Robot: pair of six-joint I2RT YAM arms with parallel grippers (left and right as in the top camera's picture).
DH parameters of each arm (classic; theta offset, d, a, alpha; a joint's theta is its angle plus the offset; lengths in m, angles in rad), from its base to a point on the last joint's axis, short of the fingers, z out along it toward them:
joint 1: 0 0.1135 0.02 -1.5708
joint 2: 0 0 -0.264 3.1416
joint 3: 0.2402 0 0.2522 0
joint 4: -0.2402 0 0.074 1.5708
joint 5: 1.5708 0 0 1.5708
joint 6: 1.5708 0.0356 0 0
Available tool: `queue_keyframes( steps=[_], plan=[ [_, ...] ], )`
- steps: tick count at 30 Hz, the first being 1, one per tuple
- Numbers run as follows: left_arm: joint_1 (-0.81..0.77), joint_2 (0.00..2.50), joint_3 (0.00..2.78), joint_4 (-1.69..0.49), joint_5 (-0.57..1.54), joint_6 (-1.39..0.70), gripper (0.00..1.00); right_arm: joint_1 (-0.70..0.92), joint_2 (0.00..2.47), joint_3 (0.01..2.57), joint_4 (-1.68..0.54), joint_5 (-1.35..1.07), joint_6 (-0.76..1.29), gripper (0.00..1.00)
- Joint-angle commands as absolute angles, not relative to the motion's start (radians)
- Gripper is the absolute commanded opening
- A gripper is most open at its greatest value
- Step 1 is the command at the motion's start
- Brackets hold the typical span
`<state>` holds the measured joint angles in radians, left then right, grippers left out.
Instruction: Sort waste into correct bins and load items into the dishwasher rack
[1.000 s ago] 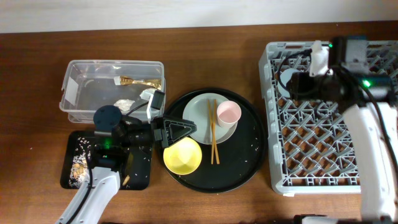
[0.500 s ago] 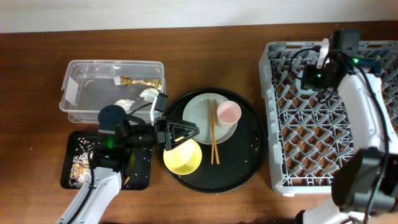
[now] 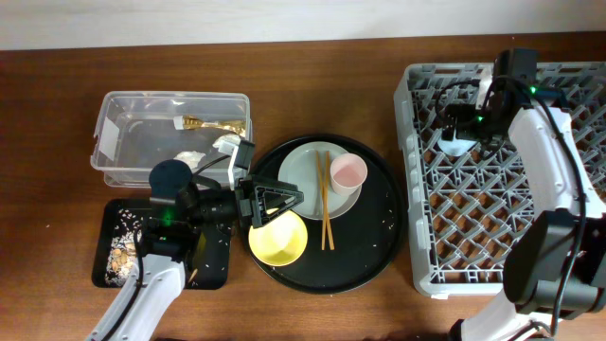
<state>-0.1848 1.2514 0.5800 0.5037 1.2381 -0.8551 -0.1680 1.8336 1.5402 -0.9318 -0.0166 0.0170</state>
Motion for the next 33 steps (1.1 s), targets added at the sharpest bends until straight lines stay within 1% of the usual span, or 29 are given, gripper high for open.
queue_keyframes(
  steps=[1,3,5,6,8,9,10,11,13,15,16,17,20,21,22,25,29,33],
  plan=[
    [-0.188,1.245,0.601,0.503,1.222,-0.842,0.75,-0.171,1.763,1.671,-1.034,-0.098,0.017,0.98],
    [-0.188,1.227,0.614,0.488,1.188,-0.855,0.77,-0.171,1.732,1.771,-1.140,-0.131,0.016,0.98],
    [-0.195,1.200,0.641,0.409,1.126,-0.853,0.79,-0.171,1.704,1.881,-1.267,-0.161,0.017,0.98],
    [-0.205,1.188,0.663,0.348,1.087,-0.837,0.79,-0.171,1.687,1.939,-1.336,-0.183,0.017,0.98],
    [-0.245,1.172,0.736,0.144,0.970,-0.756,0.79,-0.171,1.662,1.993,-1.415,-0.228,0.016,0.98],
    [-0.278,1.171,0.792,-0.017,0.867,-0.684,0.79,-0.170,1.647,2.001,-1.447,-0.248,0.017,0.98],
    [-0.332,1.172,0.881,-0.228,0.686,-0.600,0.79,-0.170,1.632,2.001,-1.482,-0.275,0.017,0.98],
    [-0.392,1.176,0.960,-0.389,0.487,-0.546,0.79,-0.170,1.625,2.001,-1.510,-0.282,0.017,0.98],
    [-0.506,1.186,1.074,-0.544,0.173,-0.517,0.78,-0.171,1.624,2.001,-1.538,-0.281,0.016,0.98],
    [-0.619,1.204,1.137,-0.555,-0.051,-0.517,0.69,-0.171,1.626,2.001,-1.539,-0.280,0.016,0.98],
    [-0.651,1.215,1.146,-0.534,-0.105,-0.517,0.65,-0.170,1.626,2.001,-1.538,-0.281,0.016,0.98],
    [-0.680,1.232,1.147,-0.501,-0.147,-0.518,0.63,-0.171,1.626,2.001,-1.538,-0.281,0.016,0.98],
    [-0.705,1.310,1.147,-0.439,-0.153,-0.530,0.56,-0.171,1.626,2.001,-1.538,-0.281,0.016,0.98],
    [-0.704,1.353,1.147,-0.415,-0.152,-0.530,0.47,-0.171,1.626,2.001,-1.538,-0.281,0.016,0.98],
    [-0.704,1.398,1.148,-0.386,-0.151,-0.529,0.44,-0.171,1.626,2.001,-1.538,-0.281,0.016,0.98],
    [-0.704,1.519,1.160,-0.325,-0.124,-0.529,0.43,-0.171,1.626,2.001,-1.538,-0.281,0.016,0.98],
    [-0.704,1.694,1.217,-0.322,-0.084,-0.521,0.44,-0.171,1.626,2.001,-1.538,-0.281,0.016,0.98],
    [-0.703,1.784,1.232,-0.287,-0.094,-0.521,0.44,-0.171,1.626,2.001,-1.538,-0.281,0.016,0.98]
  ],
)
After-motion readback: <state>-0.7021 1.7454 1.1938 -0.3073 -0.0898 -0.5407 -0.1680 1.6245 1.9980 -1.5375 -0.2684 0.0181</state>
